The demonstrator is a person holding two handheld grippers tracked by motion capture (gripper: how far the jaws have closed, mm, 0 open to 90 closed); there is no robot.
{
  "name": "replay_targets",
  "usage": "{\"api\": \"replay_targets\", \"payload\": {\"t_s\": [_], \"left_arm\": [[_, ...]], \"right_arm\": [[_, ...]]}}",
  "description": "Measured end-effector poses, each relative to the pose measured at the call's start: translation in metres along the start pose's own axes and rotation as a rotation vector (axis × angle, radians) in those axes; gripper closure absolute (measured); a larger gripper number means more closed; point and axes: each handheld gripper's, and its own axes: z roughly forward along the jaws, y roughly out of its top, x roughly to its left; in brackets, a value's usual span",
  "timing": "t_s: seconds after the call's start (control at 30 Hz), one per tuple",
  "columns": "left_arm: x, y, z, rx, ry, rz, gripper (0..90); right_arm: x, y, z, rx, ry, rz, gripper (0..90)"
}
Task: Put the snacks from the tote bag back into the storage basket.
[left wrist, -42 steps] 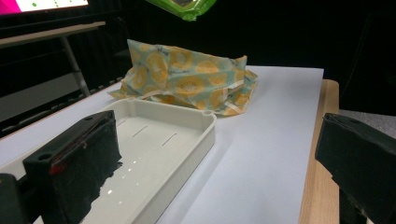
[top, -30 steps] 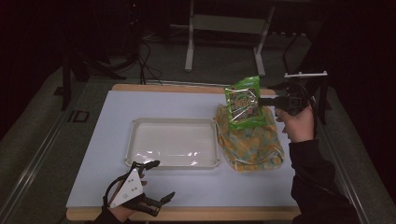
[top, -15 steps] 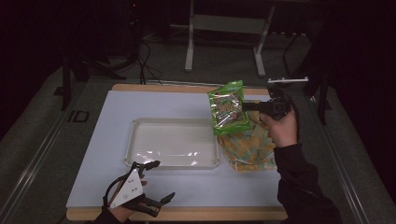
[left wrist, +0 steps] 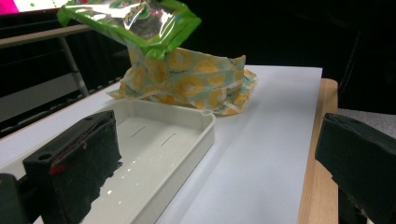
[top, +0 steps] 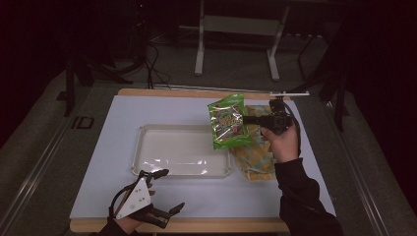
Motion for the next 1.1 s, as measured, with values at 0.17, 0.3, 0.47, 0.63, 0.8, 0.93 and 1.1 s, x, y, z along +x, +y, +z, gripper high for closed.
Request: {"api": "replay_targets", "payload": {"t_s": [0.17,0.3,0.47,0.63,0.8,0.93,1.1], "left_arm": [[0.000,0.000,0.000,-0.001,-0.001,0.000,0.4],[0.000,0.000,-0.001,-0.002,-0.002,0.001,0.3],[0.000,0.000,-0.001,-0.004,-0.002,0.000,0.4],[0.000,0.001,-0.001,-0.004,-0.003,0.003,0.4],[0.000,0.000,-0.001,-0.004,-0.005,0.002,0.3],[0.000,0.001,-0.001,-0.006,-0.005,0.002,0.4],[0.000,0.001,-0.001,-0.006,-0.007,0.004,0.4]], "right_arm": [[0.004,-0.007,0.012,-0.004,0.007,0.002,89.5],[0.006,-0.012,0.021,-0.010,0.017,0.011,89.5],[0.005,-0.021,0.031,-0.020,0.032,0.033,89.5],[0.001,-0.028,0.042,-0.025,0.045,0.059,89.5],[-0.003,-0.037,0.052,-0.027,0.065,0.096,89.5],[-0.006,-0.044,0.061,-0.020,0.077,0.114,89.5],[-0.006,-0.053,0.072,-0.024,0.083,0.129,89.4]]}}
